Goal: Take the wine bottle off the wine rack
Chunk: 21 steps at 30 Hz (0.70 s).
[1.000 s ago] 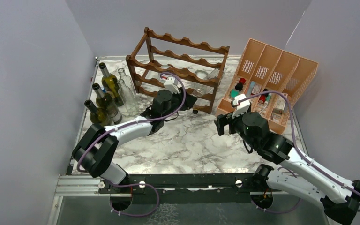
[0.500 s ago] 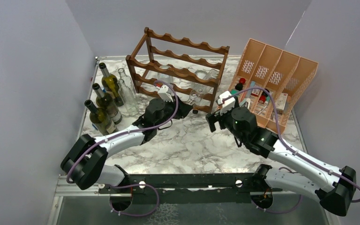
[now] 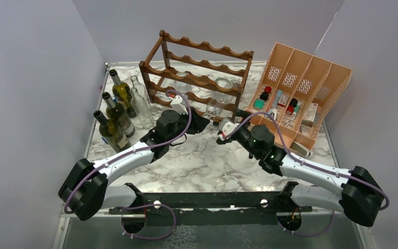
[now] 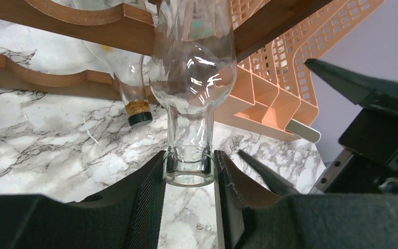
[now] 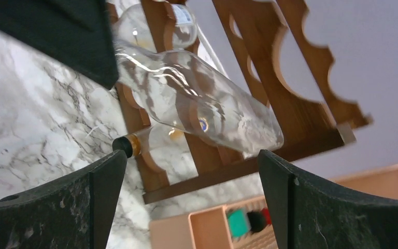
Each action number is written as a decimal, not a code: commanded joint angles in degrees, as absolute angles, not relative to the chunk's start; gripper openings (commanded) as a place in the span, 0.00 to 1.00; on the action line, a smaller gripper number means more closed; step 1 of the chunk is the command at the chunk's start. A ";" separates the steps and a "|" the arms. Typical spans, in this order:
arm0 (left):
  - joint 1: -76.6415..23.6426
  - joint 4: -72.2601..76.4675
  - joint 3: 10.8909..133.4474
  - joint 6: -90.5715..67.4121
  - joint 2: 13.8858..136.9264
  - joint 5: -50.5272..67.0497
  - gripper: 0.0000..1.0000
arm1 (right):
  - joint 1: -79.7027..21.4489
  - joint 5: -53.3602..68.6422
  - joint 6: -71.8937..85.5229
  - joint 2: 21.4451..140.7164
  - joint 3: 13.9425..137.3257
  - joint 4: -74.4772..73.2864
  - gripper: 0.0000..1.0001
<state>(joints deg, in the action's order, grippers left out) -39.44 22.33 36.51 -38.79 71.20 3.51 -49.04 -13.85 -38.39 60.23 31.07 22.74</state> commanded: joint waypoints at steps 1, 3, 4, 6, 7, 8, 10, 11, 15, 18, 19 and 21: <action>-39.20 17.36 38.61 -38.03 69.37 2.30 0.00 | -46.82 -1.87 -59.65 64.37 26.04 43.44 1.00; -39.18 16.53 39.03 -37.83 69.14 2.42 0.00 | -44.35 4.52 -62.06 66.54 26.00 44.54 1.00; -39.13 16.29 39.21 -37.68 68.98 2.50 0.00 | -43.82 6.00 -63.73 67.85 26.39 44.63 1.00; -39.11 15.61 39.56 -37.54 68.55 2.61 0.00 | -43.37 7.06 -66.41 70.59 27.07 46.41 1.00; -39.11 15.22 39.67 -37.41 68.30 2.56 0.00 | -42.87 7.84 -67.33 71.91 27.72 46.48 1.00; -39.09 14.94 39.72 -37.32 68.03 2.55 0.00 | -42.32 8.53 -67.87 73.16 28.29 46.68 1.00; -39.00 14.55 39.73 -37.27 67.50 2.55 0.00 | -41.49 9.96 -68.61 75.26 29.29 47.70 1.00; -38.94 14.36 39.73 -37.27 67.28 2.55 0.00 | -41.41 10.54 -69.10 76.20 29.73 48.06 1.00; -38.81 13.57 40.07 -37.18 66.64 2.98 0.00 | -41.35 10.13 -71.56 81.01 31.11 52.71 1.00; -38.68 12.68 40.43 -37.14 66.08 3.34 0.00 | -41.16 7.25 -72.96 85.78 32.26 57.89 1.00; -38.67 12.46 40.52 -37.14 65.95 3.54 0.00 | -40.95 7.06 -73.27 87.09 32.17 60.18 1.00; -38.61 12.00 40.67 -37.09 65.61 3.81 0.00 | -40.71 7.47 -73.78 88.92 32.56 61.25 1.00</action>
<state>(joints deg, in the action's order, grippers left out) -39.31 13.87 38.59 -38.06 67.37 3.60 -41.36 7.51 -70.87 85.65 31.00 53.06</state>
